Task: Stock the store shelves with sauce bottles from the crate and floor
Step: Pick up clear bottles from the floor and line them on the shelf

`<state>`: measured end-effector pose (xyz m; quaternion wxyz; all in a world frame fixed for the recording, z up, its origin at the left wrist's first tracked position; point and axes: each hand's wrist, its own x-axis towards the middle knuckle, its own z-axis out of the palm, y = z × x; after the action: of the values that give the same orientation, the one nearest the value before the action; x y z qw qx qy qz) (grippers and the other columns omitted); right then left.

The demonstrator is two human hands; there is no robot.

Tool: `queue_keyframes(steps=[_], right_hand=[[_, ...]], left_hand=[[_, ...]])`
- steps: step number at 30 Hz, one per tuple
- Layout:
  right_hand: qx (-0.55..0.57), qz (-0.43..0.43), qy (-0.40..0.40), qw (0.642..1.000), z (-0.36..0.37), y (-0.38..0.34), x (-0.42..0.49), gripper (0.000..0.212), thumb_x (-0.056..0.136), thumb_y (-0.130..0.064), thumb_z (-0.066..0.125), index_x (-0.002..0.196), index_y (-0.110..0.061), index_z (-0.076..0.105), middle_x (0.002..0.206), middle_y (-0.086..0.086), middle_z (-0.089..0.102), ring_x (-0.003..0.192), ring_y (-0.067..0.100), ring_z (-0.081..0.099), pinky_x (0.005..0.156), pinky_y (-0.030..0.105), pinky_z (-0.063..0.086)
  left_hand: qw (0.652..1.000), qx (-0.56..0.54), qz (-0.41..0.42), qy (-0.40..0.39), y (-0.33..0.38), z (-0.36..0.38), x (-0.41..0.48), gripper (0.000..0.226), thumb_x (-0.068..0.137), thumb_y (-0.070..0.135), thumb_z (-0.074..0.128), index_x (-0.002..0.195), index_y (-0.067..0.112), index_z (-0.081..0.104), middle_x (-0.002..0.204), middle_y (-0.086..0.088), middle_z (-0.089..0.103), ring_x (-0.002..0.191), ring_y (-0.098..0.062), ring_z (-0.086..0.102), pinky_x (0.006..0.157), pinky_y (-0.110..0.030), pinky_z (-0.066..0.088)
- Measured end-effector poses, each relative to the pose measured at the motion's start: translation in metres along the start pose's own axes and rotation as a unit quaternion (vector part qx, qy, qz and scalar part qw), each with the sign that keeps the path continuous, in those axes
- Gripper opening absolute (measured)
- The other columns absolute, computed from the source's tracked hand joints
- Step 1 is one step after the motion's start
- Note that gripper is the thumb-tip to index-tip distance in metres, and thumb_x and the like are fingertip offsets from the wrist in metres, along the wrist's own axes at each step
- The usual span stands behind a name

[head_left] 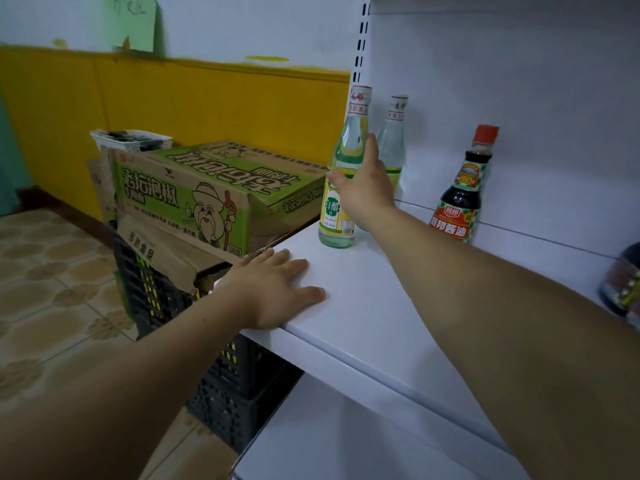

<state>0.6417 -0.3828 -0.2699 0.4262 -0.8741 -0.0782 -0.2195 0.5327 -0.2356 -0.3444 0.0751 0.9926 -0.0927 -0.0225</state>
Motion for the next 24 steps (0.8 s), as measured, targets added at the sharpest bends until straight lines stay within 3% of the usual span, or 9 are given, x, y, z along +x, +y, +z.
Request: queue_keyframes(steps=[24], right_hand=[[-0.022,0.014,0.030,0.999,0.029,0.006,0.033,0.083,0.096,-0.037,0.056,0.154,-0.024,-0.003,0.151,0.011,0.029,0.129,0.032,0.045,0.100,0.048,0.045]], left_hand=[[0.999,-0.008,0.016,0.031,-0.001,0.002,0.000,0.073,0.085,0.074,0.025,0.148,0.037,0.019,0.160,0.005,0.010,0.148,-0.016,0.003,0.118,-0.039,0.006]])
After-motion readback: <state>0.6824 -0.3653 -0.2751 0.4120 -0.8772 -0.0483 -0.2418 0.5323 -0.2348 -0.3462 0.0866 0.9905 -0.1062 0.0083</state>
